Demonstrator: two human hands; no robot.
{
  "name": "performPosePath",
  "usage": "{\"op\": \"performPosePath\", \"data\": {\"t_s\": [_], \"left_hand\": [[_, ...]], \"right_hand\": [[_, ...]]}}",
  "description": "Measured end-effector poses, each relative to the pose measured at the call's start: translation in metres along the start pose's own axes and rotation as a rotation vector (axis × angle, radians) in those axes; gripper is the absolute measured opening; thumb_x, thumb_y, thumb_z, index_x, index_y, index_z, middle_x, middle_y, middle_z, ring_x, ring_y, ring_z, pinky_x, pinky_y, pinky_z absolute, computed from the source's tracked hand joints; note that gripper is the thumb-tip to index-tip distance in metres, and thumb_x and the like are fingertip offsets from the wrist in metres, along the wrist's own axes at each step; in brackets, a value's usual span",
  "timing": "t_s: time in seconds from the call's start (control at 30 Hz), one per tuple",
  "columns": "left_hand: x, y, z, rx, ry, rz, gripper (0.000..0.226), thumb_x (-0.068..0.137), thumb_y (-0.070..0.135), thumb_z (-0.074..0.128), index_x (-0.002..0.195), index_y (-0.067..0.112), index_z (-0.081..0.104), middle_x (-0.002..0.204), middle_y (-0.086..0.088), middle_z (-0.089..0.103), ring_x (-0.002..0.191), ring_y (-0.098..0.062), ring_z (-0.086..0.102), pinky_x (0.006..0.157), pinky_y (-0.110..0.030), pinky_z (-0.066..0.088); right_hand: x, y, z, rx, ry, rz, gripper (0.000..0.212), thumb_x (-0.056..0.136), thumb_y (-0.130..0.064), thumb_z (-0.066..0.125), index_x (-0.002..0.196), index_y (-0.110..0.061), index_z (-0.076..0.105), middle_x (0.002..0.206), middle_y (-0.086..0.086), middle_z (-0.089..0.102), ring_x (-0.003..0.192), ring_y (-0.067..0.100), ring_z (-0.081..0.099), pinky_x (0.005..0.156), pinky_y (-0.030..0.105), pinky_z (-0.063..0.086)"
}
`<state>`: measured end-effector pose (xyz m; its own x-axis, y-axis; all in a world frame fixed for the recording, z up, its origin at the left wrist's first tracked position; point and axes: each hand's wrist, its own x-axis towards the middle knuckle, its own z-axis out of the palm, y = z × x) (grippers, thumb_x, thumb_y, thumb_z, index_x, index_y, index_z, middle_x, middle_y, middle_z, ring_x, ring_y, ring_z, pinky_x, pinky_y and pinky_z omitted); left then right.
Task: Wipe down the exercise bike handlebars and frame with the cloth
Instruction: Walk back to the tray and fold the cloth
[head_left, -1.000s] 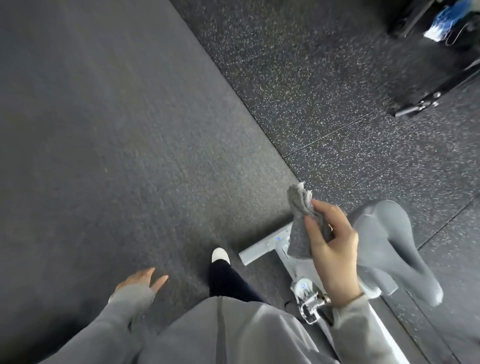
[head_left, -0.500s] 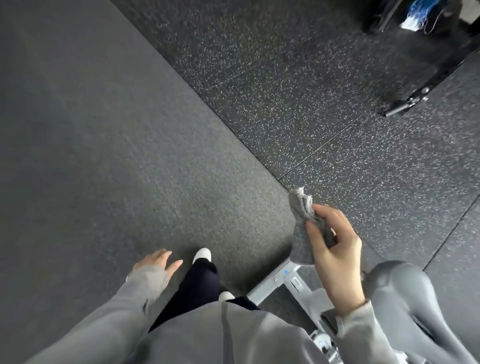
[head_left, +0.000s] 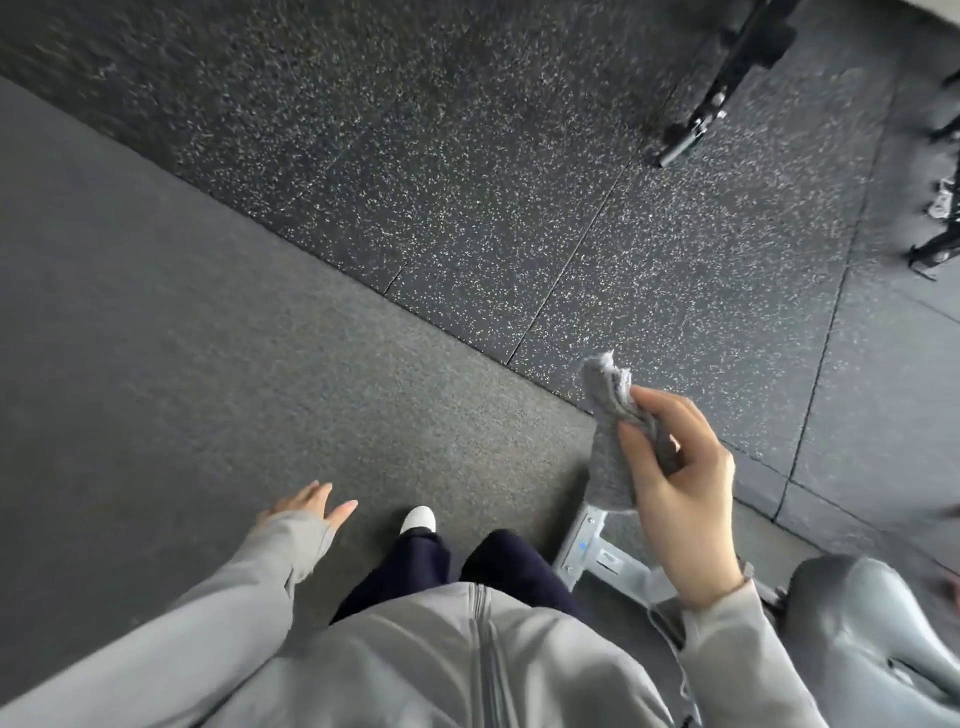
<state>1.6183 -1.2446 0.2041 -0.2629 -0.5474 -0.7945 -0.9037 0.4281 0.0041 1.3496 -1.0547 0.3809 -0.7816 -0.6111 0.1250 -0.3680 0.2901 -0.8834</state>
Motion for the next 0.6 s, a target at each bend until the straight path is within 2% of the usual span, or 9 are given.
{"op": "performPosePath", "data": {"t_s": [0.17,0.3,0.37,0.43,0.47,0.53,0.6], "left_hand": [[0.038,0.050,-0.055,0.020,-0.024,0.047,0.062,0.092,0.058,0.021,0.145,0.027,0.014,0.157,0.010,0.008,0.144,-0.012,0.009,0.118,-0.036,0.010],[0.070,0.098,-0.088,0.098,-0.065,0.103,0.063,0.091,0.060,0.021,0.145,0.028,0.015,0.156,0.010,0.011,0.143,-0.014,0.010,0.117,-0.039,0.012],[0.087,0.130,-0.108,0.141,-0.072,0.139,0.063,0.091,0.060,0.023,0.145,0.027,0.016,0.156,0.009,0.013,0.143,-0.015,0.011,0.117,-0.040,0.012],[0.103,0.166,-0.130,0.185,-0.073,0.173,0.063,0.092,0.059,0.023,0.145,0.026,0.017,0.156,0.008,0.012,0.143,-0.015,0.011,0.118,-0.040,0.011],[0.110,0.184,-0.140,0.214,-0.068,0.179,0.063,0.092,0.058,0.022,0.145,0.025,0.017,0.156,0.008,0.012,0.143,-0.015,0.011,0.118,-0.040,0.011],[0.127,0.221,-0.163,0.293,-0.059,0.206,0.061,0.093,0.055,0.021,0.146,0.025,0.015,0.157,0.007,0.011,0.143,-0.015,0.010,0.118,-0.039,0.012],[0.142,0.262,-0.187,0.400,-0.058,0.250,0.056,0.096,0.046,0.025,0.146,0.025,0.013,0.157,0.006,0.008,0.144,-0.015,0.008,0.118,-0.039,0.012]], "right_hand": [[0.030,0.017,-0.011,0.009,0.126,0.084,0.029,0.085,0.004,0.061,0.099,-0.022,0.062,0.096,-0.013,0.062,0.069,-0.008,0.050,0.065,0.007,0.039],[0.054,0.042,-0.038,0.022,0.289,0.201,0.034,0.086,0.003,0.060,0.099,-0.028,0.063,0.097,-0.013,0.063,0.077,-0.004,0.054,0.072,0.009,0.043],[0.071,0.058,-0.055,0.025,0.359,0.244,0.038,0.087,0.001,0.060,0.098,-0.035,0.064,0.095,-0.004,0.065,0.075,0.005,0.054,0.072,0.021,0.046],[0.091,0.075,-0.073,0.015,0.417,0.292,0.040,0.088,-0.003,0.061,0.096,-0.042,0.063,0.092,0.003,0.063,0.068,0.014,0.050,0.066,0.038,0.046],[0.104,0.083,-0.082,0.004,0.442,0.308,0.040,0.088,-0.004,0.061,0.095,-0.043,0.062,0.090,0.003,0.063,0.064,0.017,0.048,0.062,0.041,0.046],[0.129,0.097,-0.103,-0.009,0.490,0.309,0.040,0.088,-0.004,0.061,0.096,-0.042,0.061,0.088,-0.002,0.062,0.061,0.015,0.047,0.058,0.037,0.046],[0.157,0.109,-0.125,0.002,0.534,0.270,0.035,0.087,0.001,0.061,0.097,-0.032,0.063,0.092,-0.008,0.062,0.066,0.002,0.051,0.061,0.017,0.044]]}}
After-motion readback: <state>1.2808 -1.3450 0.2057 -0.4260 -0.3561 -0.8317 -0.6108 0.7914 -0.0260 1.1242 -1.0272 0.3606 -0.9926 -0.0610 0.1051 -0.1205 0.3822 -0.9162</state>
